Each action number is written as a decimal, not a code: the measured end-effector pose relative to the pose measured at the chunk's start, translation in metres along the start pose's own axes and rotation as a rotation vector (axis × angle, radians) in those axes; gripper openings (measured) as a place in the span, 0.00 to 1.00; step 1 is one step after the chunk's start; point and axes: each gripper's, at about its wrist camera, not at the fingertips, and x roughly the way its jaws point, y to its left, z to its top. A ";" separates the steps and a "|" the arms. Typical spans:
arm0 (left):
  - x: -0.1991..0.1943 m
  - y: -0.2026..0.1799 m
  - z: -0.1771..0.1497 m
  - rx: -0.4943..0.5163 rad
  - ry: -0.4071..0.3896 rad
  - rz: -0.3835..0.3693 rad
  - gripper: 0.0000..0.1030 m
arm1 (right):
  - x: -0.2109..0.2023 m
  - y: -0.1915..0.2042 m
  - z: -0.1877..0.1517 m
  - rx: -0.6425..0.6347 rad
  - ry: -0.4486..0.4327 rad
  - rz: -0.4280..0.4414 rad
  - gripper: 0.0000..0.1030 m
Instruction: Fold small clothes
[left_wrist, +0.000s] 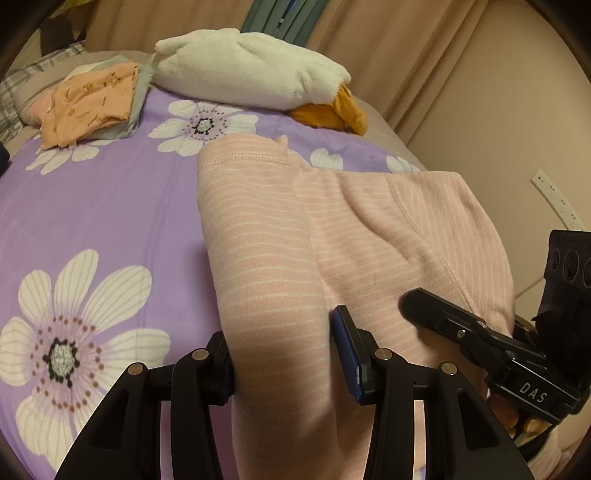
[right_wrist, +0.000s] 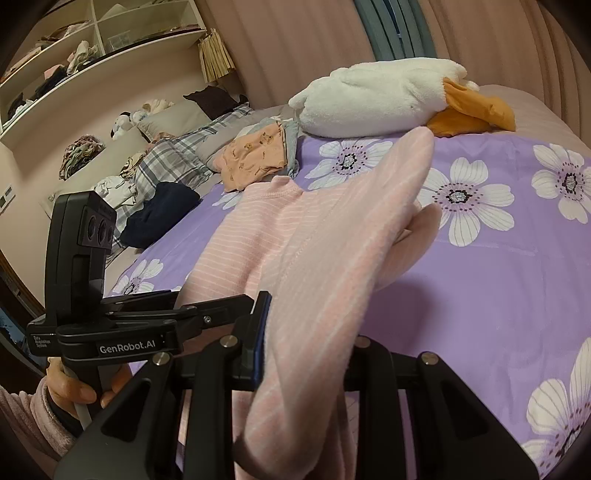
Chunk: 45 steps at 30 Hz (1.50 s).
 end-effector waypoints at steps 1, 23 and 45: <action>0.003 0.002 0.002 -0.003 0.002 0.001 0.43 | 0.003 -0.002 0.002 0.000 0.001 0.000 0.26; 0.055 0.020 0.030 0.009 0.046 0.044 0.43 | 0.059 -0.044 0.020 0.047 0.032 0.000 0.26; 0.106 0.041 0.042 0.014 0.112 0.084 0.43 | 0.110 -0.076 0.021 0.104 0.092 -0.009 0.26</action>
